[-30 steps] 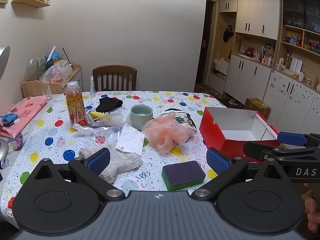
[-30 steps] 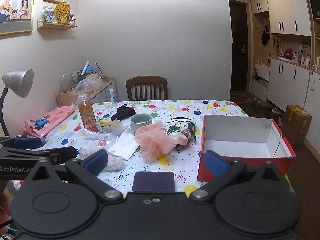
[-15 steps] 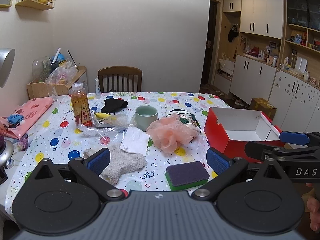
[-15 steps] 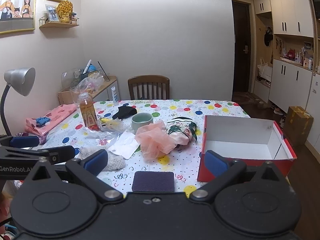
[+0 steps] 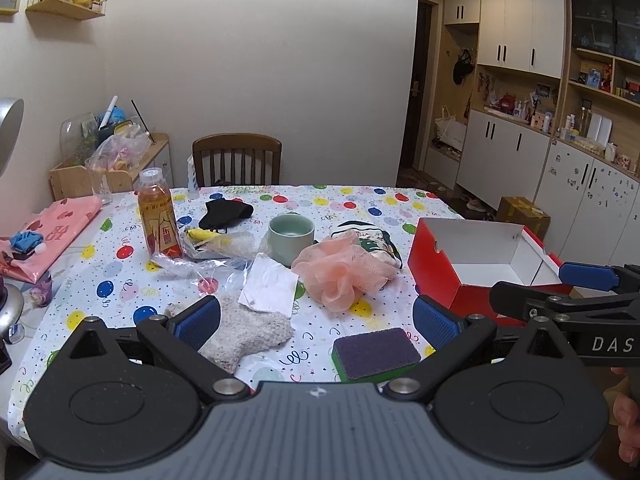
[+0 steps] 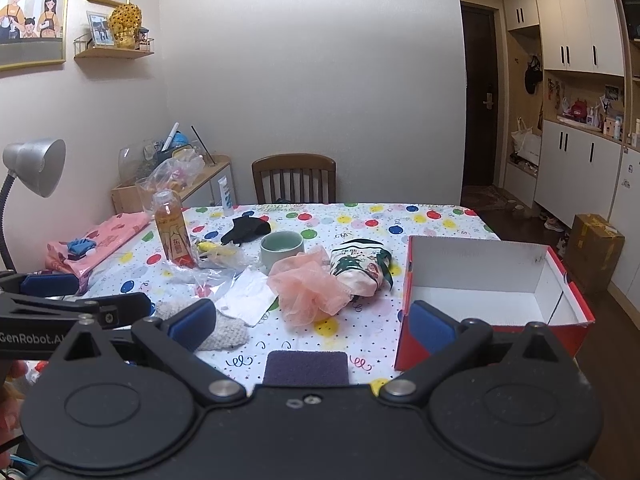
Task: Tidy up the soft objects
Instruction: 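Move the left tool toward the grey towel while the right tool approaches the purple sponge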
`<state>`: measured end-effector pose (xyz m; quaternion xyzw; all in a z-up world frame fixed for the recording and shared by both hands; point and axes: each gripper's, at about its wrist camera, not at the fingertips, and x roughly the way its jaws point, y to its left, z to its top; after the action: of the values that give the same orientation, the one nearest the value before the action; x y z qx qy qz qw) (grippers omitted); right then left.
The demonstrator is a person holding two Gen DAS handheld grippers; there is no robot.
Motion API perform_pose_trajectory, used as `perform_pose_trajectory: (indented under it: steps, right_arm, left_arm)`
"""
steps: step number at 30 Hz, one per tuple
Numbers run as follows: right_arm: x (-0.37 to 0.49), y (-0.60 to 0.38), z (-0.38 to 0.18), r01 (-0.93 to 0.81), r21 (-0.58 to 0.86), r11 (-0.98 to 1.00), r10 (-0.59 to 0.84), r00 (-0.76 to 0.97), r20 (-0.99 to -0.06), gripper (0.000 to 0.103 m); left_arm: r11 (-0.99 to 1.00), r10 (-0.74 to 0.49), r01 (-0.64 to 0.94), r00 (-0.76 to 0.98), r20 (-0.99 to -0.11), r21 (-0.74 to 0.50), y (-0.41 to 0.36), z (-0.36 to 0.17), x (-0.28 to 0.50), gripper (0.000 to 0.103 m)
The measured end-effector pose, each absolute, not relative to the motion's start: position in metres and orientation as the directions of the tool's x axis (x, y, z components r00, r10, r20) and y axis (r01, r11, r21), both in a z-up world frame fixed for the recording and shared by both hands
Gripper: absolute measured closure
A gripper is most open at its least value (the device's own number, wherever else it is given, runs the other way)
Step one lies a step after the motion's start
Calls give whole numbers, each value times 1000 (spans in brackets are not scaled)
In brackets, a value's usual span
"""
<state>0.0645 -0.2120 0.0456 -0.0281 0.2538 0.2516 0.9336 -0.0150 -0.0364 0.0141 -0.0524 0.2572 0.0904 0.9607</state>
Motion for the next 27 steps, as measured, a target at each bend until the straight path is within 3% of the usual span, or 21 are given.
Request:
perform_pose_trajectory:
  steps: [27]
  right_arm:
    - [89,-172,39,-462,67,884,423,731,-535,3]
  left_arm:
    - [980,95,-173,842,-532,-99,12,1,17,0]
